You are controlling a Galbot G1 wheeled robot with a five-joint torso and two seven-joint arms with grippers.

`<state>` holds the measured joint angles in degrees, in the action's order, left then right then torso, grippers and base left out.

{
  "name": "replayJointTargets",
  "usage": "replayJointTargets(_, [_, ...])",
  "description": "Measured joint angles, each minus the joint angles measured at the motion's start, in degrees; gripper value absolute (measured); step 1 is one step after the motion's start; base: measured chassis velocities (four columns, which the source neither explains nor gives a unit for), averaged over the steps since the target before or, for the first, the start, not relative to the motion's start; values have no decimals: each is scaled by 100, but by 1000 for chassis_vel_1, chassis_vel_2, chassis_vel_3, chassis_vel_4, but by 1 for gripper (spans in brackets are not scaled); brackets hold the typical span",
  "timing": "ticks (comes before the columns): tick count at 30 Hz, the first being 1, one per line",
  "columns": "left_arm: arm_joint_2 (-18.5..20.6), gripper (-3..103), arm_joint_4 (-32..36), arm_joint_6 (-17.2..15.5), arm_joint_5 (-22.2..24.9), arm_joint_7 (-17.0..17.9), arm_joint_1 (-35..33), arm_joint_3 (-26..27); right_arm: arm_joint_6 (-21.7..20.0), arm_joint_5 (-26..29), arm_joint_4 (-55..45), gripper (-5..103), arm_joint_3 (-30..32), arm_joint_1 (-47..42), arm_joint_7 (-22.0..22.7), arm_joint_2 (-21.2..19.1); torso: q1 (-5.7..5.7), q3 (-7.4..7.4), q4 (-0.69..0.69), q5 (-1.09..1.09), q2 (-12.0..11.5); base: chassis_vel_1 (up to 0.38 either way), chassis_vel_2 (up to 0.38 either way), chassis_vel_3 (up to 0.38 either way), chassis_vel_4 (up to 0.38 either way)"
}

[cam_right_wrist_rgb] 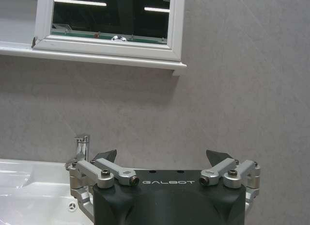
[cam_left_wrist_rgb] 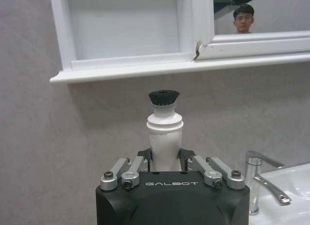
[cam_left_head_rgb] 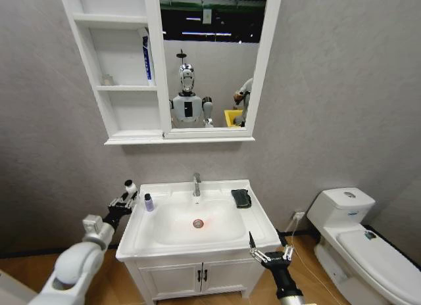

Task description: Move facial cleanser and shampoo from washbasin to cabinet, then wipe washbasin with towel.

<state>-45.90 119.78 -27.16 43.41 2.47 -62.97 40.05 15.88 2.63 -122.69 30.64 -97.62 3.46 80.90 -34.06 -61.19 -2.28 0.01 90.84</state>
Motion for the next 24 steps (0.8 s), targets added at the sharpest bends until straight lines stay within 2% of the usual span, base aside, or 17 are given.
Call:
replayJointTargets(2, [729,30,92,-505,953,380,381,17,0,0,57,100,-2,8,4,8,0,0,-1,-1,0,0,0,0,0])
replayJointTargets(3, [729,30,92,-505,953,380,381,17,0,0,57,100,-2,8,4,8,0,0,-1,-1,0,0,0,0,0])
replayJointTargets(5, [1340,30,-4,-918,1879,754,1024,-91,8,6,99,100,-4,17,5,16,0,0,-2,-1,0,0,0,0,0])
replayJointTargets(6, [1533,30,-89,-1021,2137,829,1300,-181,12,9,117,100,-4,21,6,16,0,0,-2,-2,0,0,0,0,0])
replayJointTargets(7, [1533,30,-89,-1021,2137,829,1300,-181,12,9,117,100,-4,21,6,16,0,0,-2,-2,0,0,0,0,0])
replayJointTargets(9, [1981,30,-449,-1182,2602,932,2296,-649,35,12,188,100,-5,62,6,20,0,0,-1,0,0,0,0,0,0])
replayJointTargets(10, [1981,30,-449,-1182,2602,932,2296,-649,35,12,188,100,-5,62,6,20,0,0,-1,0,0,0,0,0,0])
replayJointTargets(11, [2098,30,-632,-1256,2775,982,2793,-992,42,14,220,100,-8,78,6,21,0,0,0,1,0,0,0,0,0])
replayJointTargets(12, [2145,30,-874,-1357,2870,1004,3388,-1388,44,17,251,100,-16,92,6,22,0,-1,-1,-4,0,0,0,0,0])
replayJointTargets(13, [2145,30,-874,-1357,2870,1004,3388,-1388,44,17,251,100,-16,92,6,22,0,-1,-1,-4,0,0,0,0,0])
replayJointTargets(14, [2131,30,-1173,-1474,2927,1014,4178,-1876,44,19,284,100,-29,118,8,22,-1,-1,-2,-1,0,0,0,0,0])
replayJointTargets(15, [2131,30,-1173,-1474,2927,1014,4178,-1876,44,19,284,100,-29,118,8,22,-1,-1,-2,-1,0,0,0,0,0])
replayJointTargets(17, [1927,30,-1762,-1541,2917,1002,5349,-2876,32,17,302,100,-48,176,7,15,0,-1,0,-1,0,0,0,0,0])
replayJointTargets(18, [1927,30,-1762,-1541,2917,1002,5349,-2876,32,17,302,100,-48,176,7,15,0,-1,0,-1,0,0,0,0,0])
replayJointTargets(20, [1610,30,-2283,-1551,2826,1018,6172,-3571,10,17,302,100,-48,203,7,13,-1,-1,-3,0,0,0,0,0,0])
replayJointTargets(21, [1610,30,-2283,-1551,2826,1018,6172,-3571,10,17,302,100,-48,203,7,13,-1,-1,-3,0,0,0,0,0,0])
replayJointTargets(24, [1230,30,-2769,-1550,2633,1066,6776,-4001,10,18,314,100,-32,190,8,22,-1,-2,-2,-1,0,0,0,0,0])
